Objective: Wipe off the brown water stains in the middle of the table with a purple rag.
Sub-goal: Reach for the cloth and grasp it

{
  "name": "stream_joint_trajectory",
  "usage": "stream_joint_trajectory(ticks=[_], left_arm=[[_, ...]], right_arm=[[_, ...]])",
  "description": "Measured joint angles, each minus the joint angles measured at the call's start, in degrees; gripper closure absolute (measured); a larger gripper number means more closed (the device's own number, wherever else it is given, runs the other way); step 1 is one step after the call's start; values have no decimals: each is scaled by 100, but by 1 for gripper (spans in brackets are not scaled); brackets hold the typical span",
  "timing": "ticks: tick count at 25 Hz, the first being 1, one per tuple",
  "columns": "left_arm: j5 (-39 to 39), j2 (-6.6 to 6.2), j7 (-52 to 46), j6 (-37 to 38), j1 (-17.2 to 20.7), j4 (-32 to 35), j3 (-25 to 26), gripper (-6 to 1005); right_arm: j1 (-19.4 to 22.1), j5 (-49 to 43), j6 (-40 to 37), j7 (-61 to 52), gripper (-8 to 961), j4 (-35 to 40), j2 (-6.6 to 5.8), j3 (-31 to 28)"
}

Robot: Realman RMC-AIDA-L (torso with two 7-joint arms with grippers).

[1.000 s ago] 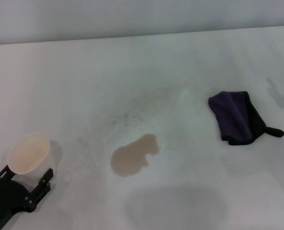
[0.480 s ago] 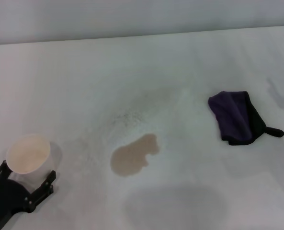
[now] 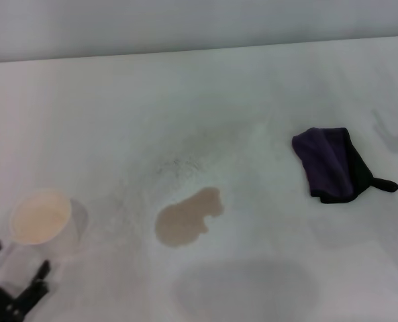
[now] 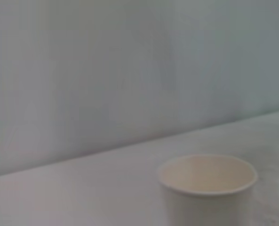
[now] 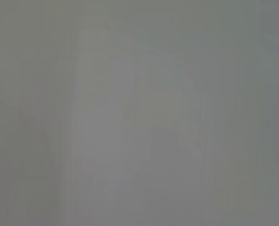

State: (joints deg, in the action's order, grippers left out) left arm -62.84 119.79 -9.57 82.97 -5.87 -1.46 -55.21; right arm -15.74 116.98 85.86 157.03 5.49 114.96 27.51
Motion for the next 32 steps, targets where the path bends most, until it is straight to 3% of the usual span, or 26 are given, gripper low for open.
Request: stream_joint_trajectory(ticks=[1, 6, 11, 16, 24, 28, 32], left_arm=[[307, 0, 155, 188, 231, -28, -7, 106], [999, 0, 185, 487, 447, -35, -6, 106], [1905, -14, 71, 684, 472, -62, 14, 107], [2954, -41, -283, 700, 344, -107, 25, 107], [3613, -78, -597, 708, 127, 86, 29, 106], [3831, -95, -574, 676, 20, 152, 29, 106], [4209, -108, -539, 578, -59, 186, 28, 107]], right_arm=[[0, 0, 0, -12, 187, -6, -1, -3], [-4, 0, -8, -193, 187, -66, 0, -7], [-57, 0, -41, -847, 187, -92, 0, -31], [-189, 2, -317, -2501, 187, 250, -4, 205], [-98, -504, -1093, -6222, 196, 2489, -128, 1818], [-161, -2035, -1456, -8011, 203, 3792, -140, 1907], [-215, -3946, -1868, -9859, 210, 5314, -24, 2138]])
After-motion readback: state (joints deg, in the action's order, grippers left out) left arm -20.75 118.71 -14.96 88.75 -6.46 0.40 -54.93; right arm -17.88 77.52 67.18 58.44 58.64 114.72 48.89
